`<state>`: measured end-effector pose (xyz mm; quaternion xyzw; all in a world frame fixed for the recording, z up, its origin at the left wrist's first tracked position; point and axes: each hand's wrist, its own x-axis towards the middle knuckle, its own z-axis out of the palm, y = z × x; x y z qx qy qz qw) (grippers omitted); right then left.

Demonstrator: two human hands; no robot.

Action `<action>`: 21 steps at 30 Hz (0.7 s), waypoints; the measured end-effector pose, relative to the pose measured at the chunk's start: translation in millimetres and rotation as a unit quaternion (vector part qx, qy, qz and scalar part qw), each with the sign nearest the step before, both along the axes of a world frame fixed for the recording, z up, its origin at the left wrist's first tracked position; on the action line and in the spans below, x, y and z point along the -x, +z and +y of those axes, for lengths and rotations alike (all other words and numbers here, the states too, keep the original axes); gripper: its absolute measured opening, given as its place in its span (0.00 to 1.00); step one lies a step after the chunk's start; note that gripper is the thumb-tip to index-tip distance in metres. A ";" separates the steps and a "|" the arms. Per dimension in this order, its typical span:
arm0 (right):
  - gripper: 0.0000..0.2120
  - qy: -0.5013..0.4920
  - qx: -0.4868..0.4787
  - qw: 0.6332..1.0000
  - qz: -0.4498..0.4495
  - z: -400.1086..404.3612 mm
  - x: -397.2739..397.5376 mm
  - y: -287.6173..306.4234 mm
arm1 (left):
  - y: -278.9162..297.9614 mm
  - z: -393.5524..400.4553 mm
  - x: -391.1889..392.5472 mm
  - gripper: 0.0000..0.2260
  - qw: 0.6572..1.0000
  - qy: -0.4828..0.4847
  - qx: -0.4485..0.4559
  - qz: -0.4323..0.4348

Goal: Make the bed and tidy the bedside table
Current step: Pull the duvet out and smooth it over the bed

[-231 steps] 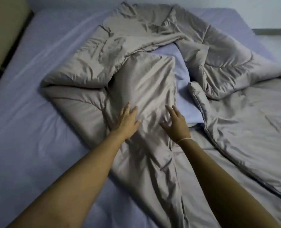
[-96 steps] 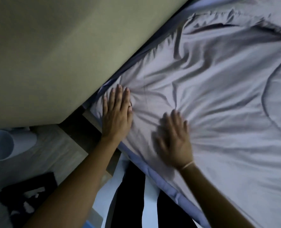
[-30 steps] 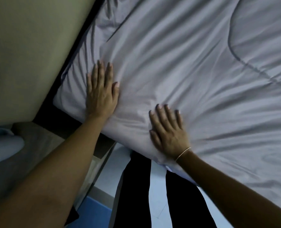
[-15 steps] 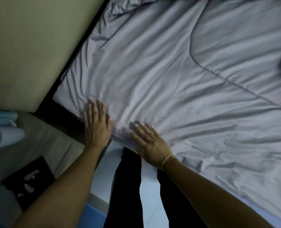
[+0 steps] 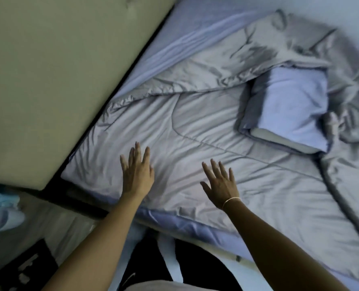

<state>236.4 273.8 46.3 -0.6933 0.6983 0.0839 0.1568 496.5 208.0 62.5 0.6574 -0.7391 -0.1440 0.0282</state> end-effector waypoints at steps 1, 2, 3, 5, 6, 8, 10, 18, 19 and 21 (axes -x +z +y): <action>0.31 -0.020 0.009 1.000 0.007 8.0 10.3 14.0 | 10.6 1.5 9.9 0.27 1.000 -0.020 0.002 0.008; 0.31 -0.039 0.019 0.999 0.014 15.7 20.3 26.8 | 19.6 1.5 19.1 0.27 0.999 -0.038 0.006 0.013; 0.31 -0.058 0.025 0.998 0.021 21.5 27.5 36.6 | 25.9 1.2 25.6 0.27 0.999 -0.050 0.006 0.017; 0.31 -0.116 0.035 0.992 0.033 40.2 42.5 56.8 | 39.3 -0.8 43.9 0.27 0.995 -0.092 0.003 0.027; 0.31 -0.146 0.035 0.988 0.040 50.7 48.3 65.0 | 44.6 -0.7 53.2 0.27 0.993 -0.112 0.000 0.027; 0.31 -0.188 0.030 0.980 0.050 70.8 55.9 77.9 | 54.5 1.8 70.2 0.27 0.989 -0.146 -0.001 0.022; 0.30 -0.226 0.040 0.972 0.054 93.4 60.3 88.5 | 64.4 8.9 86.3 0.26 0.982 -0.188 0.005 0.032; 0.30 -0.351 0.069 0.932 0.056 156.0 85.5 117.5 | 95.5 32.9 147.0 0.24 0.954 -0.297 0.030 0.039; 0.30 -0.363 0.075 0.927 0.059 162.8 93.4 122.1 | 100.8 35.0 158.6 0.24 0.950 -0.307 0.036 0.038; 0.30 -0.382 0.087 0.918 0.065 175.0 112.3 131.3 | 111.4 39.8 183.2 0.23 0.943 -0.325 0.050 0.046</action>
